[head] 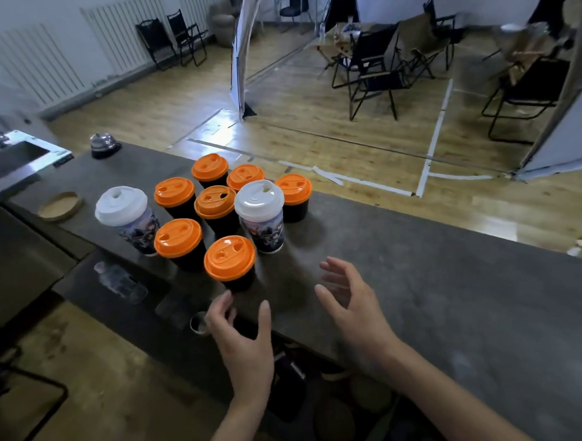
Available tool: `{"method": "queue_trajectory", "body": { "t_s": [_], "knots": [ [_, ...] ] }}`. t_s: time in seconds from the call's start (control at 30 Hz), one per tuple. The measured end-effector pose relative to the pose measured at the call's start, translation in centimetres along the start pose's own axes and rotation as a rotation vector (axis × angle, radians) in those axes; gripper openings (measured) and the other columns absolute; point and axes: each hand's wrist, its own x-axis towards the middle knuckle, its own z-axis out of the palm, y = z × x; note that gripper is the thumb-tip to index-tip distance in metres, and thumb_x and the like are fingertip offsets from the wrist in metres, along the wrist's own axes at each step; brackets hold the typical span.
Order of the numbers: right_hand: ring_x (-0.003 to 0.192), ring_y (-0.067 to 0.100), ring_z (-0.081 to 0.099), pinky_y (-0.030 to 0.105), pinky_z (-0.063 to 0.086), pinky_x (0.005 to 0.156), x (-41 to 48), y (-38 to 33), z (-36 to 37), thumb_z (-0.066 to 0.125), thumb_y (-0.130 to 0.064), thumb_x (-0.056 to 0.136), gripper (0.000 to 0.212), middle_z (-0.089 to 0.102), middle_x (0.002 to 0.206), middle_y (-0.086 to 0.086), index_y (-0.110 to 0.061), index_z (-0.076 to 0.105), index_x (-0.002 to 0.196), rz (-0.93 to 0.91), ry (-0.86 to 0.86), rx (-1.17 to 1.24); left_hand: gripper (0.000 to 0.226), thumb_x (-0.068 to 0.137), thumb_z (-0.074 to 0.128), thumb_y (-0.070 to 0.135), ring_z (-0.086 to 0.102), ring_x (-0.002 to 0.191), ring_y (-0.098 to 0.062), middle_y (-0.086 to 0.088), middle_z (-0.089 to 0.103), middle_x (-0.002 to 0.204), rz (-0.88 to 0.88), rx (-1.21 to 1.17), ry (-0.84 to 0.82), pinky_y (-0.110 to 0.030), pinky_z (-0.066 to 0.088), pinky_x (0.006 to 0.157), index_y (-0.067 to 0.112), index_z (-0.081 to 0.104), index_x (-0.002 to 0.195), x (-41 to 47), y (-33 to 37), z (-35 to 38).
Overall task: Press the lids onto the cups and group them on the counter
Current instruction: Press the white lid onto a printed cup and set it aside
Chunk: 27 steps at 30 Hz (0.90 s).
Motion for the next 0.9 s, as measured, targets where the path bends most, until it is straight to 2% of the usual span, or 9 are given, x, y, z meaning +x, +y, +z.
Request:
{"method": "queue_trajectory", "body": {
  "t_s": [0.1, 0.2, 0.27, 0.37, 0.5, 0.63, 0.77, 0.83, 0.9],
  "knots": [
    [0.117, -0.001, 0.062, 0.017, 0.051, 0.097, -1.2, 1.1, -3.6, 0.069, -0.016, 0.097, 0.042, 0.063, 0.132, -0.012, -0.026, 0.054, 0.135, -0.007, 0.071, -0.026, 0.036, 0.097, 0.067, 0.029, 0.054, 0.125, -0.015, 0.007, 0.054, 0.128, 0.138, 0.028, -0.234, -0.041, 0.046, 0.109, 0.023, 0.051, 0.128, -2.7, 0.6, 1.9],
    [0.114, -0.001, 0.064, 0.017, 0.051, 0.096, -3.0, 2.3, -7.5, 0.067, -0.013, 0.098, 0.035, 0.065, 0.129, -0.01, -0.026, 0.057, 0.129, 0.0, 0.169, -0.01, 0.035, 0.096, 0.063, 0.024, 0.056, 0.122, -0.016, 0.003, 0.056, 0.125, 0.244, 0.052, -0.45, -0.037, 0.048, 0.105, 0.015, 0.054, 0.129, -4.2, 1.0, 5.1],
    [0.111, 0.003, 0.065, 0.019, 0.052, 0.096, -4.1, 3.0, -10.2, 0.067, -0.011, 0.098, 0.031, 0.066, 0.125, -0.008, -0.028, 0.059, 0.123, -0.012, 0.247, -0.015, 0.034, 0.097, 0.062, 0.026, 0.056, 0.12, -0.012, 0.001, 0.057, 0.124, 0.255, 0.064, -0.577, -0.037, 0.048, 0.104, 0.014, 0.055, 0.128, -5.0, 1.5, 7.7],
    [0.107, 0.007, 0.067, 0.02, 0.052, 0.093, -6.0, 3.1, -14.7, 0.067, -0.008, 0.098, 0.028, 0.067, 0.12, -0.007, -0.025, 0.06, 0.12, -0.015, 0.389, -0.036, 0.033, 0.097, 0.061, 0.03, 0.057, 0.12, -0.012, 0.002, 0.058, 0.124, 0.277, 0.052, -0.736, -0.038, 0.049, 0.103, 0.019, 0.054, 0.128, -6.8, 2.7, 11.6],
    [0.114, 0.007, 0.064, 0.022, 0.051, 0.096, -10.1, 2.4, -20.9, 0.066, -0.01, 0.099, 0.029, 0.065, 0.123, -0.01, -0.023, 0.06, 0.124, -0.045, 0.599, -0.091, 0.032, 0.099, 0.064, 0.029, 0.057, 0.121, -0.009, 0.008, 0.058, 0.125, 0.281, 0.018, -0.931, -0.04, 0.05, 0.104, 0.025, 0.052, 0.128, -10.2, 5.3, 15.6],
    [0.119, 0.008, 0.062, 0.031, 0.052, 0.101, -14.4, 1.7, -26.6, 0.067, -0.009, 0.098, 0.033, 0.065, 0.127, -0.005, -0.014, 0.061, 0.13, -0.05, 0.797, -0.189, 0.04, 0.097, 0.066, 0.033, 0.051, 0.123, -0.002, 0.007, 0.054, 0.128, 0.385, 0.031, -1.097, -0.041, 0.047, 0.107, 0.022, 0.051, 0.132, -13.4, 8.5, 20.8],
    [0.12, 0.007, 0.062, 0.03, 0.051, 0.102, -17.9, 0.2, -31.3, 0.068, -0.018, 0.095, 0.037, 0.066, 0.129, -0.002, -0.014, 0.061, 0.131, -0.094, 0.989, -0.222, 0.066, 0.088, 0.068, 0.048, 0.05, 0.124, -0.007, 0.004, 0.048, 0.133, 0.564, 0.007, -1.234, -0.04, 0.049, 0.104, 0.018, 0.045, 0.141, -17.0, 13.2, 27.5],
    [0.122, 0.008, 0.062, 0.031, 0.05, 0.104, -19.3, -0.6, -33.1, 0.066, -0.023, 0.093, 0.041, 0.066, 0.129, -0.003, -0.014, 0.06, 0.132, -0.1, 1.045, -0.24, 0.077, 0.087, 0.074, 0.045, 0.046, 0.132, -0.016, -0.001, 0.044, 0.14, 0.658, 0.007, -1.27, -0.04, 0.043, 0.111, 0.015, 0.04, 0.148, -19.0, 15.9, 31.1],
    [0.123, 0.007, 0.061, 0.03, 0.049, 0.105, -20.4, -1.1, -34.7, 0.068, -0.019, 0.094, 0.041, 0.065, 0.13, -0.006, -0.014, 0.06, 0.134, -0.104, 1.077, -0.271, 0.087, 0.085, 0.079, 0.043, 0.035, 0.142, -0.022, -0.007, 0.037, 0.151, 0.773, 0.044, -1.279, -0.037, 0.031, 0.118, 0.016, 0.033, 0.154, -20.9, 19.0, 34.9]
  ]
}}
